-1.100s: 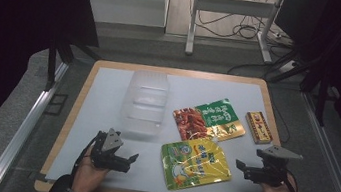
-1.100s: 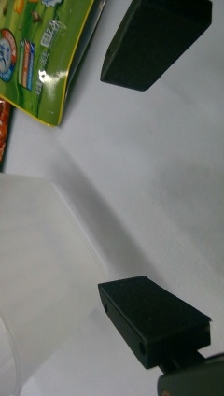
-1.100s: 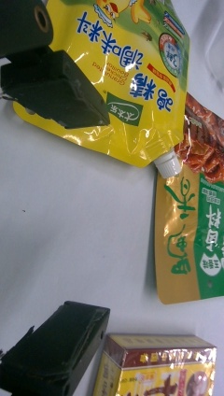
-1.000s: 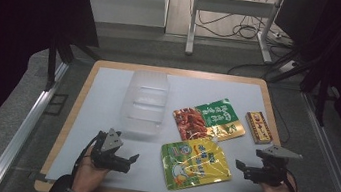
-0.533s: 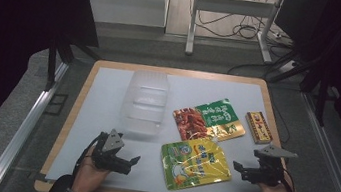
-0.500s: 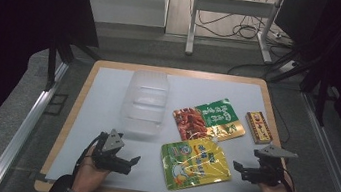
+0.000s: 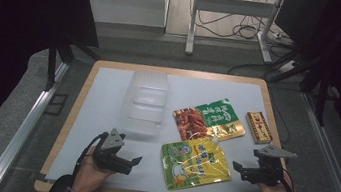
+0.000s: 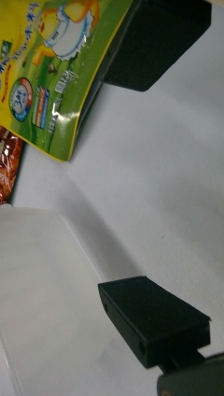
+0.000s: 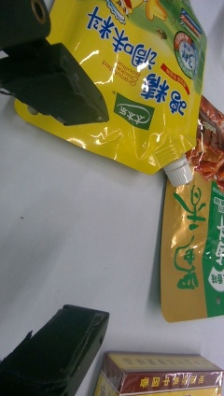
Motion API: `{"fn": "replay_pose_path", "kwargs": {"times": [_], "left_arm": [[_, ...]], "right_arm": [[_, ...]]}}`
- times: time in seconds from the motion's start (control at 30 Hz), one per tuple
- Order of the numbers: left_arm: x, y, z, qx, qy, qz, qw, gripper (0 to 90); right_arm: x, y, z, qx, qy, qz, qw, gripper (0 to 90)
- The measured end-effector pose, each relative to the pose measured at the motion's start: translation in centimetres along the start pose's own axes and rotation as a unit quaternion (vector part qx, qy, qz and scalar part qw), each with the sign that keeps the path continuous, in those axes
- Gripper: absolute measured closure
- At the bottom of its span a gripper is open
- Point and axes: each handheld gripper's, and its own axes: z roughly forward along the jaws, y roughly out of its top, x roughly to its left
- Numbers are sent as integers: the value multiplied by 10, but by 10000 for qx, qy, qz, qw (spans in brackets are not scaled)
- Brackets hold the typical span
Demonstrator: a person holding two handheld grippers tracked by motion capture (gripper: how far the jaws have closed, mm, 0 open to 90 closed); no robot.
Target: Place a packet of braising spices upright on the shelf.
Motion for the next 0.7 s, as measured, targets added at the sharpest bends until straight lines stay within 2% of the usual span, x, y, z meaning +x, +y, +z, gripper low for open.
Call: {"fn": "replay_pose_path", "kwargs": {"times": [0.27, 0.47, 0.63, 0.7], "left_arm": [[-5, 4, -2, -53, -65, 127, 9999, 176], [-9, 8, -4, -162, -250, 167, 9994, 346], [-15, 11, -1, -163, -351, 201, 9990, 401], [-17, 13, 0, -154, -369, 231, 9989, 453]], "right_arm": [[0, 0, 1, 15, -5, 2, 10000, 51], [0, 0, 0, 6, -8, -3, 10000, 51], [0, 0, 1, 9, -2, 1, 10000, 51], [0, 0, 1, 17, -2, 0, 10000, 51]]}}
